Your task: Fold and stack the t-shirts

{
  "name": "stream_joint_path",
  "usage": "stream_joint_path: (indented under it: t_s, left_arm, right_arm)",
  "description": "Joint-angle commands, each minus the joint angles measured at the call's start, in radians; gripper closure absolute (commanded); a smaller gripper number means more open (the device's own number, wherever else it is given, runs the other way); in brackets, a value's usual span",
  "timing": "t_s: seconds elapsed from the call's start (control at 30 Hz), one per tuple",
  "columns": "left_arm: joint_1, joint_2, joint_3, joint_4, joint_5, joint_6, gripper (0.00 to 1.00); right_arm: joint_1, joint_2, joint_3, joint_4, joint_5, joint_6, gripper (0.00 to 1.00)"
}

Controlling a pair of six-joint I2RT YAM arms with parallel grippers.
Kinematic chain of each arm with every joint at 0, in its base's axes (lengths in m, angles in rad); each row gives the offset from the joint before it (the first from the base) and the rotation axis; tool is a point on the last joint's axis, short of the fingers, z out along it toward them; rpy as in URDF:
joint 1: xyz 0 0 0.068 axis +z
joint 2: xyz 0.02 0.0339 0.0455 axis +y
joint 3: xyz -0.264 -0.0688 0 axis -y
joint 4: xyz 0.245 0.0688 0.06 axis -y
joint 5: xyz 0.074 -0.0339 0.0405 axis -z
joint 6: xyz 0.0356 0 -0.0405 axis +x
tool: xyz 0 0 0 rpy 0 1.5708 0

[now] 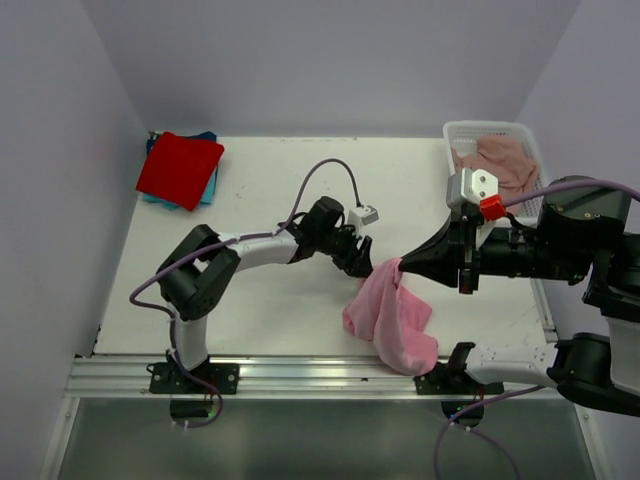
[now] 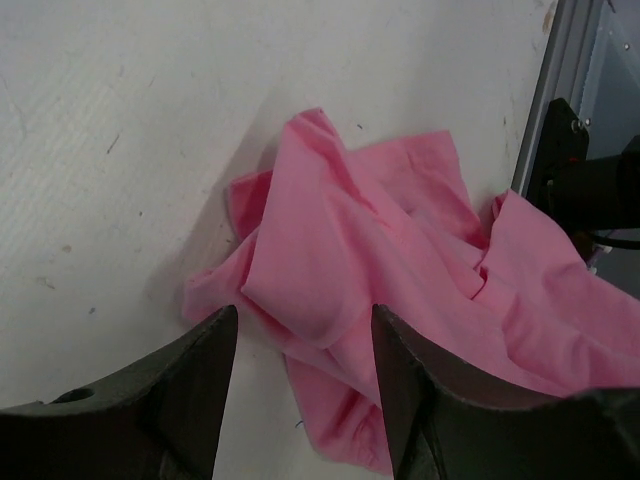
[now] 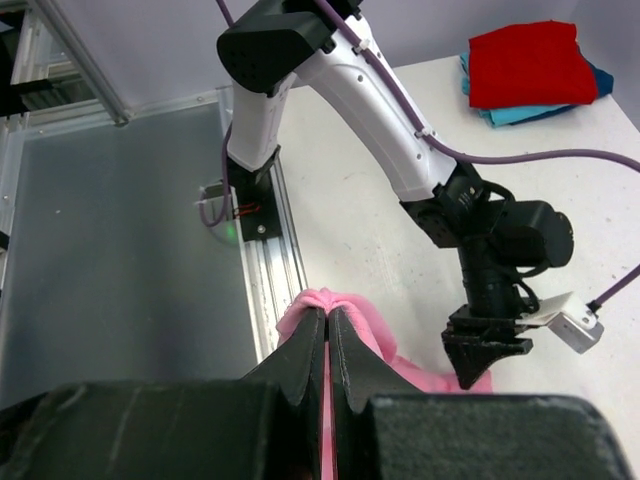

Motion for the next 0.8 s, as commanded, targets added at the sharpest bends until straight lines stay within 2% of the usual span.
stream_joint_path:
  t_s: [0.0,0.1,0.2,0.23,0.3,0.33,0.47,0.57,0.7,0.77]
  left_arm:
    - [0.003,0.021,0.046,-0.176,0.030,0.025,0.41]
    - [-0.015,0.028,0.038,-0.139,0.125,0.026,0.41]
    - [-0.040,0.074,0.067,-0.170,0.161,0.052,0.48]
    - [-0.048,0.085,0.068,-0.168,0.168,0.058,0.63]
    - [-0.048,0.103,0.065,-0.150,0.170,0.049,0.82]
    - [-0.048,0.108,0.064,-0.145,0.161,0.045,1.00]
    - [-0.048,0.032,0.038,-0.139,0.038,0.039,1.00]
    - [-0.031,-0.089,0.004,-0.136,-0.141,0.008,1.00]
    - [0.017,-0.258,-0.057,-0.165,-0.486,-0.069,1.00]
    - [0.043,-0.365,-0.121,-0.167,-0.569,-0.102,1.00]
  right_arm:
    - [0.002,0.006,-0.008,0.015,0.041,-0.038,1.00]
    - [0.002,0.007,-0.020,0.022,0.055,-0.039,1.00]
    - [0.002,0.006,-0.028,0.028,0.061,-0.035,1.00]
    - [0.002,0.007,-0.028,0.030,0.062,-0.035,1.00]
    - [0.002,0.001,-0.034,0.033,0.074,-0.030,1.00]
    - [0.002,0.000,-0.036,0.033,0.076,-0.028,1.00]
    - [0.002,-0.011,-0.037,0.033,0.090,-0.022,1.00]
    - [0.002,-0.016,-0.037,0.033,0.116,-0.016,1.00]
    - [0.000,-0.016,-0.037,0.033,0.163,-0.007,1.00]
    - [0.002,-0.017,-0.037,0.033,0.227,0.002,1.00]
